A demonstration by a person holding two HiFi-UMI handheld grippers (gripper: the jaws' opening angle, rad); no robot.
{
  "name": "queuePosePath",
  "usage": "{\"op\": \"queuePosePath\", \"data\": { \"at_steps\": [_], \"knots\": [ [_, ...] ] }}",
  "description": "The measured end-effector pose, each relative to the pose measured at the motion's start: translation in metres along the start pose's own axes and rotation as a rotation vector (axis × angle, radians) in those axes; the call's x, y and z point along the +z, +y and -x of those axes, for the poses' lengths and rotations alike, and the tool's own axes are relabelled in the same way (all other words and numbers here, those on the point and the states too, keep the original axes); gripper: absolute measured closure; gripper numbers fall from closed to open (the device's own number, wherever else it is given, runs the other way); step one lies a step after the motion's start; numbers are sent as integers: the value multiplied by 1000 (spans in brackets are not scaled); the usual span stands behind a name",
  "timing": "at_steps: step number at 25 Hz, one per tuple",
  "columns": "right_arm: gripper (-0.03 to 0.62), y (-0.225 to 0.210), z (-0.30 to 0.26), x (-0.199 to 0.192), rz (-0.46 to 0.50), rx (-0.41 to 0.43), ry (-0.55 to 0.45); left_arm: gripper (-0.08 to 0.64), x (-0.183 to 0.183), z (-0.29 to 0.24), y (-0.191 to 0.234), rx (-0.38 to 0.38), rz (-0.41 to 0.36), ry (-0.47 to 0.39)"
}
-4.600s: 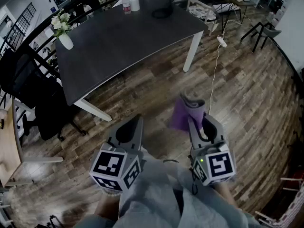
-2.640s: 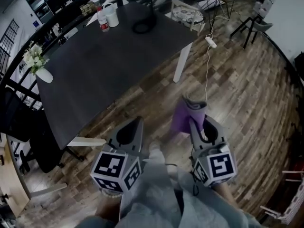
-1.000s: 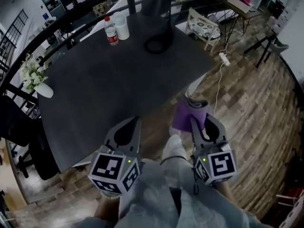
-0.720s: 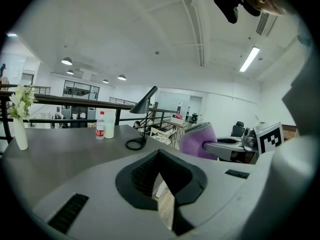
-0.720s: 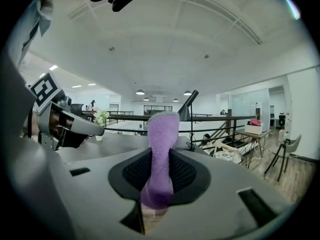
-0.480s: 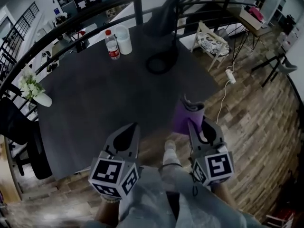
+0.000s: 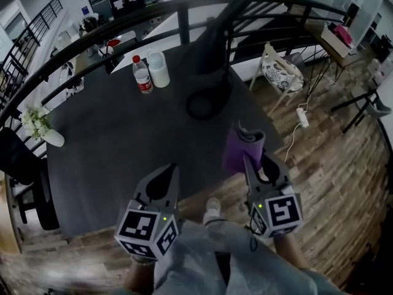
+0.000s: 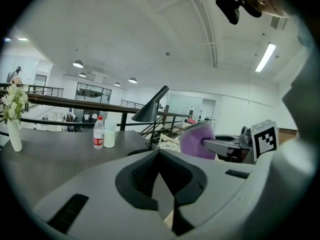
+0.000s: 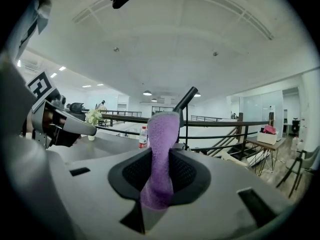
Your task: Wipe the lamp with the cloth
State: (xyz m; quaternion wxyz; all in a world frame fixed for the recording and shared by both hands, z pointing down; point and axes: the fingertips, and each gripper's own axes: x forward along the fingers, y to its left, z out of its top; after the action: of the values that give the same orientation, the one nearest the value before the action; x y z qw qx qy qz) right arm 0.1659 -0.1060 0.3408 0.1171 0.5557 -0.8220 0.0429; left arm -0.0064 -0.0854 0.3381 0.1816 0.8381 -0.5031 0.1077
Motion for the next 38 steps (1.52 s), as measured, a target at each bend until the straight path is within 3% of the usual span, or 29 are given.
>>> {"op": "queuePosePath", "data": {
  "at_steps": [10,19,38],
  "knots": [
    [506,-63,-69,28,27,51,-36,560,24,-45,6,90,19,-33],
    [506,-111,-123,71,95,27,-105,558,34,-58,12,134,32,-29],
    [506,-178,-183,164,146,-192,-210,560,51,-50,57,125,25,-44]
  ]
}}
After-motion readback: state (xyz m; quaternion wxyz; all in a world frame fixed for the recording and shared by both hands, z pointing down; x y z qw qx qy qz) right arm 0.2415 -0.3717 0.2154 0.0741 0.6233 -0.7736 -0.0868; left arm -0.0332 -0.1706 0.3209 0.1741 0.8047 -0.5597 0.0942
